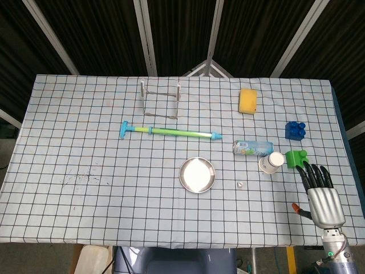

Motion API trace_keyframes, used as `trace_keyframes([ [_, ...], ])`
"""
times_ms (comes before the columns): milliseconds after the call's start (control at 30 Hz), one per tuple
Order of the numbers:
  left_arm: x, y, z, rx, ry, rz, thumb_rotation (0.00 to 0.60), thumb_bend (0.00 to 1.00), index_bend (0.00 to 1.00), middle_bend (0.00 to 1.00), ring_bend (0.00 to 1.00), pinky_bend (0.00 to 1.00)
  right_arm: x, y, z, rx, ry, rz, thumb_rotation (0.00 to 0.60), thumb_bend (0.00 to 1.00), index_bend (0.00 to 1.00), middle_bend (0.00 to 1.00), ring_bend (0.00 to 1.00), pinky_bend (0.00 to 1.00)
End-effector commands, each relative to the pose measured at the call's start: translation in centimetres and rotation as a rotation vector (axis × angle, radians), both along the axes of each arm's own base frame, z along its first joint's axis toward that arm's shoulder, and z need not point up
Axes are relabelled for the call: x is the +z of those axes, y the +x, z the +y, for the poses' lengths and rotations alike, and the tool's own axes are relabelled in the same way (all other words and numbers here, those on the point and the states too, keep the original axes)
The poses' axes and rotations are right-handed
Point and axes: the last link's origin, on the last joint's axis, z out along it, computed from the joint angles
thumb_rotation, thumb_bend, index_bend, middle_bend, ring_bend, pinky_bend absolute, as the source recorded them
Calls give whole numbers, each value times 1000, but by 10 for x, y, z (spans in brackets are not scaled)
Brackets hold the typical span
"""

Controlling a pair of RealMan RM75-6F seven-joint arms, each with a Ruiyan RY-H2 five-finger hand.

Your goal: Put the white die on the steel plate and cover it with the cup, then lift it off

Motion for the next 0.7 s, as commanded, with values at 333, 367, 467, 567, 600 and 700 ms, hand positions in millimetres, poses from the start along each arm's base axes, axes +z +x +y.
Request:
trace_keyframes([
  [333, 0, 5, -2, -36, 12, 2, 600, 677, 166, 0, 0, 95, -2, 0, 1, -19, 27, -44, 600, 74, 107, 43, 13, 0],
  [367, 1, 5, -2, -37, 16, 0, 600, 677, 166, 0, 0, 95, -2, 0, 1, -18, 28, -46, 600, 74, 112, 43, 13, 0],
  [467, 1, 3, -1, -32, 17, -1, 600, 678, 166, 0, 0, 95, -2, 1, 2, -21, 30, -50, 600, 73, 134, 43, 13, 0],
  [567, -1, 2, -1, -26, 6, -1, 600, 678, 166, 0, 0, 95, -4, 3, 3, -22, 43, -70, 600, 73, 160, 43, 13, 0],
  [600, -1, 3, -1, -28, 5, 0, 600, 678, 166, 0, 0, 95, -6, 5, 4, -20, 51, -85, 600, 74, 168, 43, 13, 0],
  [700, -1, 5, -3, -37, 6, 1, 600, 678, 166, 0, 0, 95, -13, 11, 6, -8, 79, -121, 600, 74, 190, 47, 25, 0],
])
